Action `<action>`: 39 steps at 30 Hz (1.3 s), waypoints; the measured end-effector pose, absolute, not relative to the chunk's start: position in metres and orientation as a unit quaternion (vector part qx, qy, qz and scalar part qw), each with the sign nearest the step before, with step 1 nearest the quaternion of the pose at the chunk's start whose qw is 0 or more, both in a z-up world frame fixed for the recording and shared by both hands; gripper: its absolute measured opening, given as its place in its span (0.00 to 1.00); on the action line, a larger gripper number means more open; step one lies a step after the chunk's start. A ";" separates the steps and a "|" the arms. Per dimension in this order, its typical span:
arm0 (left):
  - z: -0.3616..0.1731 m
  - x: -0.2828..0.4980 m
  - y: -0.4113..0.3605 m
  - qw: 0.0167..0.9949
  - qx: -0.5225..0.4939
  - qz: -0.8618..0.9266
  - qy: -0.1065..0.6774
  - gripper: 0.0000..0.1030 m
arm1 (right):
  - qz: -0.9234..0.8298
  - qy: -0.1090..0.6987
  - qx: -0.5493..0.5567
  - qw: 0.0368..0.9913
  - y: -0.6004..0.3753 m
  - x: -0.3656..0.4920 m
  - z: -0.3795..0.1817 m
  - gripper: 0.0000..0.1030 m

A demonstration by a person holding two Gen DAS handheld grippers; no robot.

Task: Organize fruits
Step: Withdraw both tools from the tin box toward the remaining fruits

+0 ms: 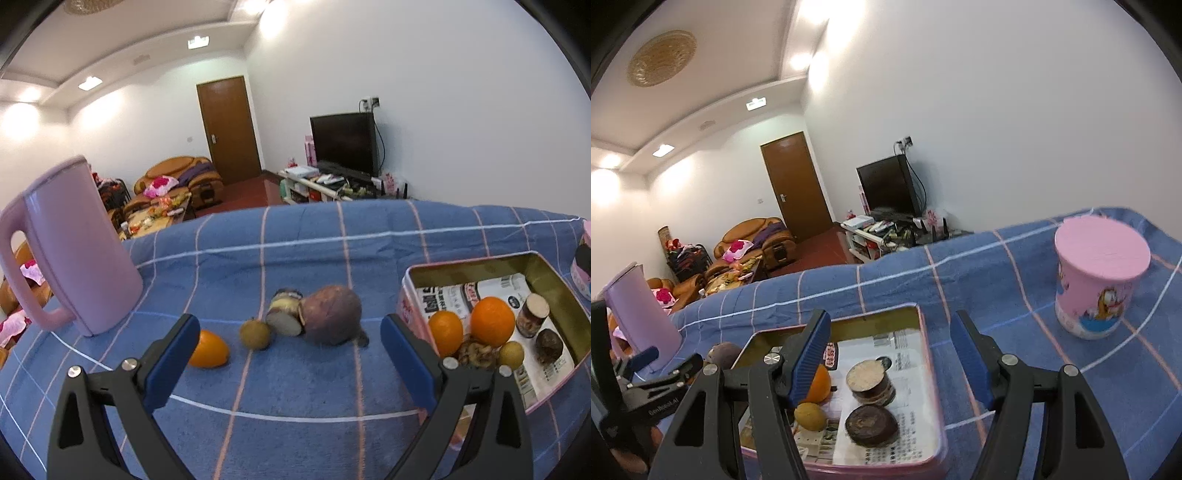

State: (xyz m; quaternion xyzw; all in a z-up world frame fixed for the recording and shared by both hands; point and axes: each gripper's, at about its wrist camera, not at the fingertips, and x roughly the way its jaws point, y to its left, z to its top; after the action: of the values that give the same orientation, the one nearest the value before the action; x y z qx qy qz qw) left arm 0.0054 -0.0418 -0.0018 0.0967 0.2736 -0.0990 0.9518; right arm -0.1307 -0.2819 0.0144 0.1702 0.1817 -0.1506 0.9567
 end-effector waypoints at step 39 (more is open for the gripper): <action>0.002 0.077 0.098 0.943 0.013 0.043 0.330 0.98 | 0.087 0.424 -0.005 0.901 -0.104 0.038 0.005 0.54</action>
State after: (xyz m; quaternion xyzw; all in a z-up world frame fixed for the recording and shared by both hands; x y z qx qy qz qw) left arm 0.0774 0.0983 0.0019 0.0126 0.3299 0.0433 0.9429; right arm 0.0384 -0.1045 0.0052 -0.0049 0.4244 0.0866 0.9013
